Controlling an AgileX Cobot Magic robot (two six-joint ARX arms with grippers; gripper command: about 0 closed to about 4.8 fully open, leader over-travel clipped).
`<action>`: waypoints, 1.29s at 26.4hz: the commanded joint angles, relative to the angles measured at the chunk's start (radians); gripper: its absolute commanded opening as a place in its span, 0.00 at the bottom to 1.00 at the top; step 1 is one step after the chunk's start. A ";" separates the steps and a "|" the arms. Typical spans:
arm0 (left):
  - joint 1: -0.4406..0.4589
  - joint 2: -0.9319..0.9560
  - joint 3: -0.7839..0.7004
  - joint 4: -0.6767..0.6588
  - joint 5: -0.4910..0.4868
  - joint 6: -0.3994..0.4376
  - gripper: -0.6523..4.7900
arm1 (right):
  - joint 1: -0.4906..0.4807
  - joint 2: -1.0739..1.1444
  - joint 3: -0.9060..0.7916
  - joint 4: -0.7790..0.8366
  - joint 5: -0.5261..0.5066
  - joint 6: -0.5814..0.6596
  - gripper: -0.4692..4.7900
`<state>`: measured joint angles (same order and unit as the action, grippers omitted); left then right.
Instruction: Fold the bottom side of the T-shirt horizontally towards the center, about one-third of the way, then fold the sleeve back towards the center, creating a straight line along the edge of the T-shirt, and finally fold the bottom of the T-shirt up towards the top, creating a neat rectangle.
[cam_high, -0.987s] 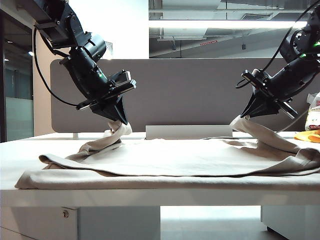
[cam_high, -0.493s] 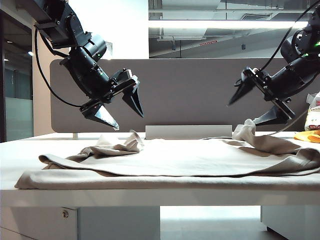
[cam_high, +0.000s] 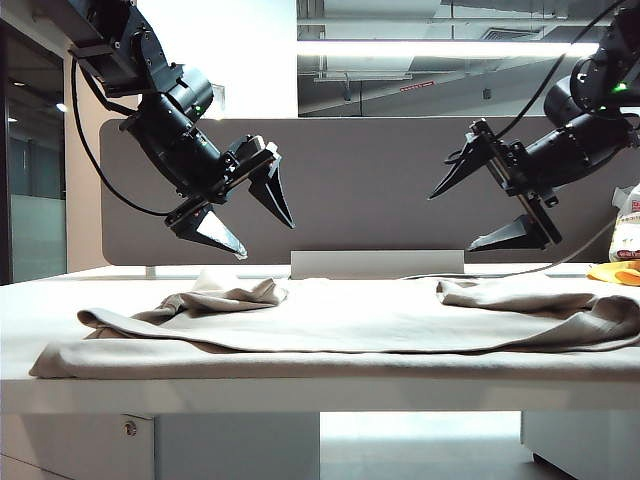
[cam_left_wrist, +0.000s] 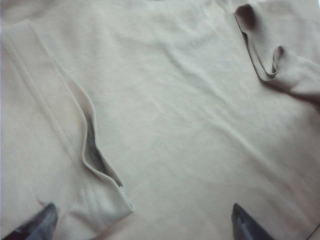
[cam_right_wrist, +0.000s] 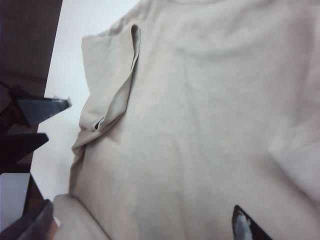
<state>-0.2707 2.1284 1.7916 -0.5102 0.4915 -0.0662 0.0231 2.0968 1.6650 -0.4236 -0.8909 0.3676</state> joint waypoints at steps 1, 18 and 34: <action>-0.002 -0.005 0.002 0.010 0.010 -0.002 1.00 | 0.019 -0.008 0.004 -0.035 0.002 0.021 1.00; 0.016 -0.121 -0.007 -0.131 -0.088 0.097 0.64 | 0.017 -0.091 0.000 -0.282 0.262 -0.171 0.78; 0.022 -0.302 -0.007 -0.139 -0.368 0.138 0.54 | -0.034 -0.300 -0.026 -0.365 0.434 -0.219 0.77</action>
<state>-0.2485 1.8400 1.7836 -0.6510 0.1452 0.0544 -0.0105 1.8187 1.6520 -0.7963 -0.4648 0.1555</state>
